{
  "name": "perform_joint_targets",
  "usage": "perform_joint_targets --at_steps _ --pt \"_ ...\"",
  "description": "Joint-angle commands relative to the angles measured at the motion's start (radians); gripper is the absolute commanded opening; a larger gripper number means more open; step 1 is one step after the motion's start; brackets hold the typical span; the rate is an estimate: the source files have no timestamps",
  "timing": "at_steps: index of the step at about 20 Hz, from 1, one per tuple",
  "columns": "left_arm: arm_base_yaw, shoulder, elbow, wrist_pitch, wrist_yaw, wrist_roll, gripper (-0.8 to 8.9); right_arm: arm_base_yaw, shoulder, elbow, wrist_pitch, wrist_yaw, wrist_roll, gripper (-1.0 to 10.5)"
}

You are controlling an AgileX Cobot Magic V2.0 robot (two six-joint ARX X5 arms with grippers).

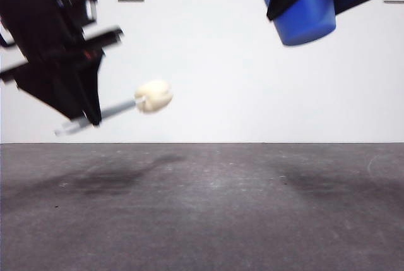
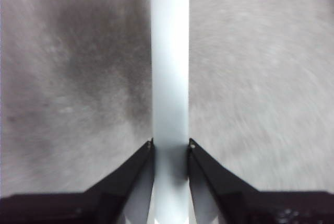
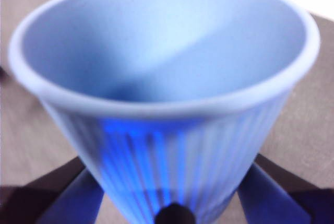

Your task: Pick up the cup brush,pick up the cup,insert the brush into the cup,clean the cup,put the cup brush back,put the cup back to the fixed position on the table

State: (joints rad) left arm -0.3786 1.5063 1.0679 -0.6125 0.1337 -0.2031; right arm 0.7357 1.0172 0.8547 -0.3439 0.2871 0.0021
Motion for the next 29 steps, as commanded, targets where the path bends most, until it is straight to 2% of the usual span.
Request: perform_joint_targets --at_steps 1,6,9,15,16,18,19,25,29 --pt "-0.009 0.067 0.000 0.045 0.000 -0.092 -0.08 0.002 -0.018 0.003 0.011 -0.001 0.031 -0.1" --pt "-0.049 0.187 0.000 0.144 -0.029 -0.167 -0.08 0.002 -0.023 0.003 0.017 -0.001 0.035 -0.1" --pt "-0.075 0.240 0.000 0.156 -0.079 -0.191 -0.08 0.002 -0.023 0.003 0.022 -0.001 0.035 -0.1" --pt "-0.093 0.275 0.000 0.198 -0.109 -0.225 0.02 0.002 -0.023 0.003 0.022 -0.001 0.035 -0.1" --pt "-0.093 0.275 0.000 0.198 -0.106 -0.239 0.35 0.002 -0.023 0.003 0.022 -0.001 0.035 -0.1" --pt "-0.093 0.275 0.000 0.192 -0.101 -0.248 2.47 0.002 -0.023 0.003 0.023 -0.001 0.035 -0.1" --pt "-0.093 0.275 0.000 0.187 -0.098 -0.247 3.12 0.002 -0.023 0.003 0.022 -0.001 0.035 -0.1" --pt "-0.093 0.235 0.000 0.139 -0.073 -0.209 3.16 0.002 -0.020 0.003 0.040 -0.001 0.046 -0.1" --pt "-0.093 0.110 0.000 0.095 -0.076 -0.140 3.16 -0.013 0.053 0.002 0.193 -0.035 0.042 -0.1"
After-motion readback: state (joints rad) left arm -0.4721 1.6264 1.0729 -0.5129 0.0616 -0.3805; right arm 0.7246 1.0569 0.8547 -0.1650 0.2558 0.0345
